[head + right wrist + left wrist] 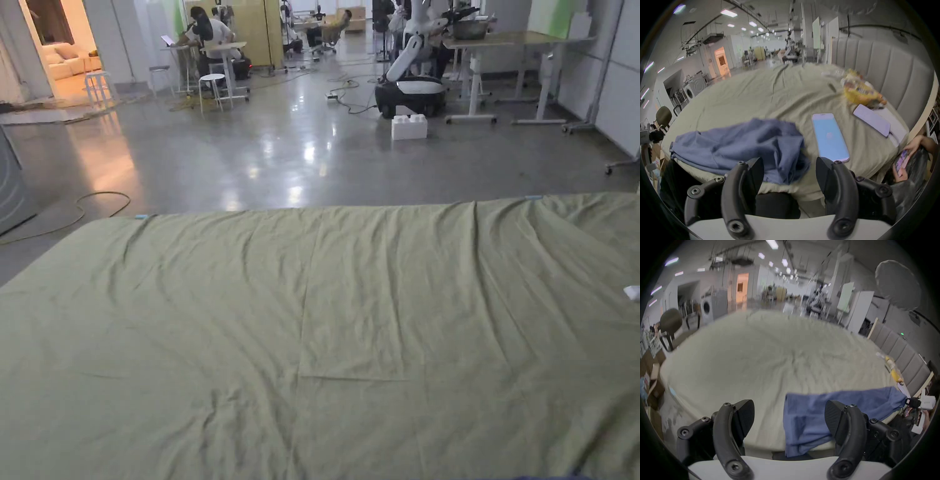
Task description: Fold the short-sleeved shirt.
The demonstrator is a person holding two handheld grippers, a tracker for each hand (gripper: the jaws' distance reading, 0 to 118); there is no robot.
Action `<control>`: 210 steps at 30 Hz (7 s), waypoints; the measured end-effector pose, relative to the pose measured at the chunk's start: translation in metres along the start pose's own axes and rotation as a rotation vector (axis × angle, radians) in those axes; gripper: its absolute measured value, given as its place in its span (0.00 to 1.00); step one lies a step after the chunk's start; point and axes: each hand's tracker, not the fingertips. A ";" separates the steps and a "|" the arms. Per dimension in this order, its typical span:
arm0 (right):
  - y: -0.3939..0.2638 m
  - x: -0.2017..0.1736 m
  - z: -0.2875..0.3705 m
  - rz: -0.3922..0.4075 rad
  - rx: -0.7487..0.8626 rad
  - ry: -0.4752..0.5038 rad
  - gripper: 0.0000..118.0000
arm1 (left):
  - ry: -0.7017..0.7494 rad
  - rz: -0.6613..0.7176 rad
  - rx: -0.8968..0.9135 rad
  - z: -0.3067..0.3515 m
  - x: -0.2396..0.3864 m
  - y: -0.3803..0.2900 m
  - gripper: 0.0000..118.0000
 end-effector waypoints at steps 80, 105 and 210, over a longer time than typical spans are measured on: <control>0.030 -0.095 0.058 -0.113 0.198 0.294 0.00 | -0.288 0.239 -0.004 -0.058 0.070 0.013 0.07; -0.010 -0.061 0.067 -0.157 0.154 0.236 0.00 | -0.452 0.354 -0.408 -0.162 0.176 -0.077 0.01; -0.006 -0.200 -0.123 -0.164 -0.323 0.553 0.00 | -0.584 0.355 -0.514 -0.176 0.086 -0.011 0.25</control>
